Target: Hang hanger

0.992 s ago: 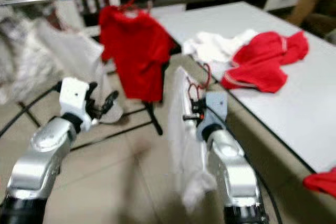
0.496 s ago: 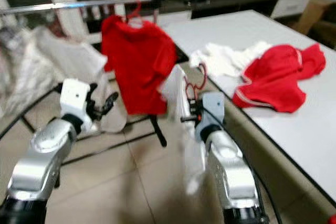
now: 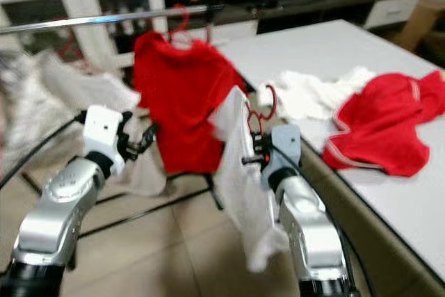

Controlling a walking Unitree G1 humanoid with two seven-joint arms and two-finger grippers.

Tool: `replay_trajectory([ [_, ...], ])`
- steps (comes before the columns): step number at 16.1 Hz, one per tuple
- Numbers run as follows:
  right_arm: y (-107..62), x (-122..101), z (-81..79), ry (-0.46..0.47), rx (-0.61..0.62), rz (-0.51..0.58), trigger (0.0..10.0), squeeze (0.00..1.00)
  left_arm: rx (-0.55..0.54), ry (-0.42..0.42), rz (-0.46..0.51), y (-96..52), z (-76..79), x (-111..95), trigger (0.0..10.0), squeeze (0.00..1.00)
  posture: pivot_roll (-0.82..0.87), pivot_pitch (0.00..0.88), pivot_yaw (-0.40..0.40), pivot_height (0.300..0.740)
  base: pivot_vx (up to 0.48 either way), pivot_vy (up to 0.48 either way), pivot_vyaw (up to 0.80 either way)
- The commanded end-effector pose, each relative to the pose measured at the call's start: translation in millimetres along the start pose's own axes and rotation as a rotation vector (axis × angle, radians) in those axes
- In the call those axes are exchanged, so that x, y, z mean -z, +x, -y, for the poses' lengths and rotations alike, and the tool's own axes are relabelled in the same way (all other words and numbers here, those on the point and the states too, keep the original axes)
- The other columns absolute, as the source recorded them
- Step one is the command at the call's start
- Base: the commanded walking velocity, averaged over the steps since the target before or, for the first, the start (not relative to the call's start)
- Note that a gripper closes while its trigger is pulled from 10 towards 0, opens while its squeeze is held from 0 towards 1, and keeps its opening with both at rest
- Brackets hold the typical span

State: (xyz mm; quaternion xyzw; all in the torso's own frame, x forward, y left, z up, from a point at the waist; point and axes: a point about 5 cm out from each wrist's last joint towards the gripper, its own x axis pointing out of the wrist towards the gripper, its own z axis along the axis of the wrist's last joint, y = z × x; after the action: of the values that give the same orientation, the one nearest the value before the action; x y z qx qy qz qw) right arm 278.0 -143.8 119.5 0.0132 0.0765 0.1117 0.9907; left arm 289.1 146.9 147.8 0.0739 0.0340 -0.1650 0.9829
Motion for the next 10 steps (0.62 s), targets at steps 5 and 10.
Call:
replay_trajectory([
  [5, 3.8, -11.3, 3.0, -0.052, -0.066, 0.022, 10.0, 0.0, 0.004, 0.007, 0.017, -0.2, 3.1, -5.0, 10.0, 0.0, -0.09, 0.0, -0.02, 0.74, 0.398, 0.0, 0.0],
  [10, 3.1, -10.6, 6.3, -0.077, -0.066, 0.013, 10.0, 0.0, 0.015, 0.005, 0.024, 3.1, 6.9, -5.4, 10.0, 0.0, -0.1, 0.0, -0.007, 0.74, 0.398, 0.0, 0.75],
])
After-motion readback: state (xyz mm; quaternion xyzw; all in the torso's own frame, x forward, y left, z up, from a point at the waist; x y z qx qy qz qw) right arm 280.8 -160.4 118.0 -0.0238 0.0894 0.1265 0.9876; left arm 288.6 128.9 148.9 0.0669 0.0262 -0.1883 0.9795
